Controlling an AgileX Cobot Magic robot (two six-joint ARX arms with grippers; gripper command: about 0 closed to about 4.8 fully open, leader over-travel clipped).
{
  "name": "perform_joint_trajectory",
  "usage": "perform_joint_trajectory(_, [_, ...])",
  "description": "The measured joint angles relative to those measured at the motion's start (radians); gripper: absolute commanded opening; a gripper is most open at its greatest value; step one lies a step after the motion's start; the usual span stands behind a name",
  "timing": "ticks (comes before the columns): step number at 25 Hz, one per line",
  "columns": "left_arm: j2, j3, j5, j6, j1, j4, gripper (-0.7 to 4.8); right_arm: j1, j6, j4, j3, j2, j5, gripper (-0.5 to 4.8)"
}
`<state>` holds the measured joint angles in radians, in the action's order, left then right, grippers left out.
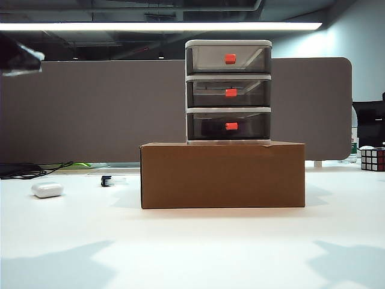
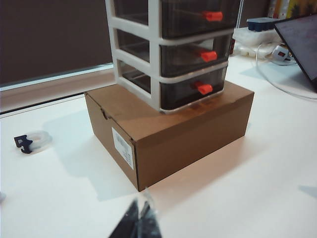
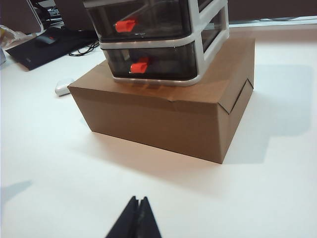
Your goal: Open the third layer of the drawer on the table, pick up a pack of napkins on the table and put it in, and finally close the drawer.
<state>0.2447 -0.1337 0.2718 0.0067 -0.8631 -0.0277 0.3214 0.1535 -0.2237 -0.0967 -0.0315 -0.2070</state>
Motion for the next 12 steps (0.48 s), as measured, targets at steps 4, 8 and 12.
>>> perform_joint_trajectory(4, [-0.027,0.044,0.0,0.0,0.0,-0.006,-0.06,0.0,0.0,0.002,0.005,0.002,0.002,-0.06])
perform_joint_trajectory(8, [-0.059,0.093,0.0,0.001,0.0,-0.037,-0.06,-0.001,-0.004,0.008,0.031,0.003,0.005,-0.06])
perform_joint_trajectory(12, [-0.085,0.124,0.0,0.0,0.0,-0.069,-0.06,-0.001,-0.004,0.017,0.076,0.002,0.011,-0.06])
